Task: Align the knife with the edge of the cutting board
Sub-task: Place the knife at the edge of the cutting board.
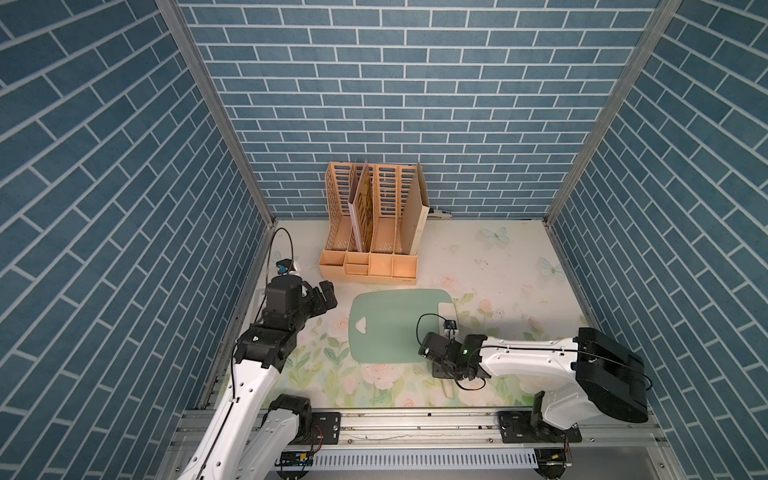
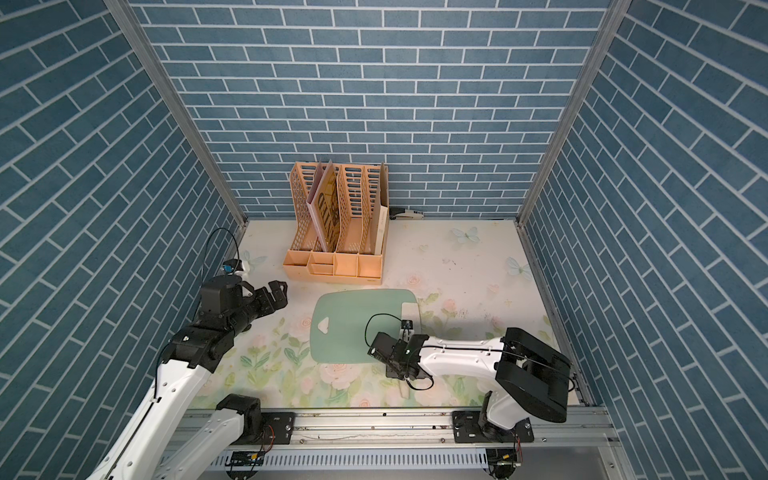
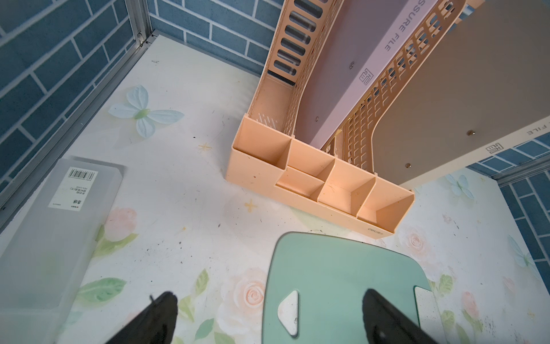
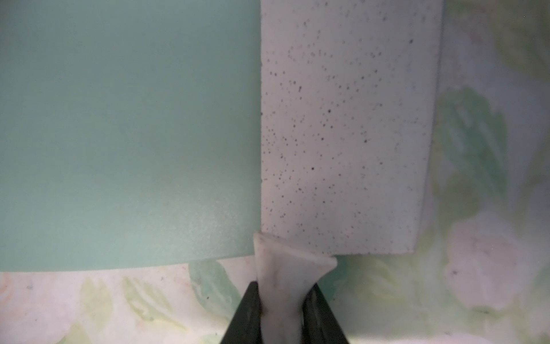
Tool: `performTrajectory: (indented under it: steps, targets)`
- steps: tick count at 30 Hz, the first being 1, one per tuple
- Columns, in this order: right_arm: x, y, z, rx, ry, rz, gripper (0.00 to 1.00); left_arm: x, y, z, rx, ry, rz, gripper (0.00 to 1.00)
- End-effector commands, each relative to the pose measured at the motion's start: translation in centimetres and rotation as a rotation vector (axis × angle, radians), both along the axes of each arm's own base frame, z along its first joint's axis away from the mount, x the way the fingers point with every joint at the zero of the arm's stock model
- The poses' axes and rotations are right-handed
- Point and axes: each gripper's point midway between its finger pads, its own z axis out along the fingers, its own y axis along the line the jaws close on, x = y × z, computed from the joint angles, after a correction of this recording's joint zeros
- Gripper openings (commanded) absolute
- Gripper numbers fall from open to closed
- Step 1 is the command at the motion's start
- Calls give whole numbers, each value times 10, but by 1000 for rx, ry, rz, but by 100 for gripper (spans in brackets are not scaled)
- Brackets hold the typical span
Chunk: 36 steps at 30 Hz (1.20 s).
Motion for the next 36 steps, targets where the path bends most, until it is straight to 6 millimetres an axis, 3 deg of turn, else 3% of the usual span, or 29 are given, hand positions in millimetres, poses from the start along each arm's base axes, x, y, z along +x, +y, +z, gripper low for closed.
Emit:
performTrajectory:
  steps: [1,24,36]
  targets:
    - [-10,-20,-17,-60,56,-18,24,-1,2,-3,1,4,8,100]
    - [-11,-20,-18,-63,61,-18,26,-2,3,-2,3,1,10,100]
    - [-13,-19,-20,-61,69,-10,37,-1,3,-2,3,-1,9,100]
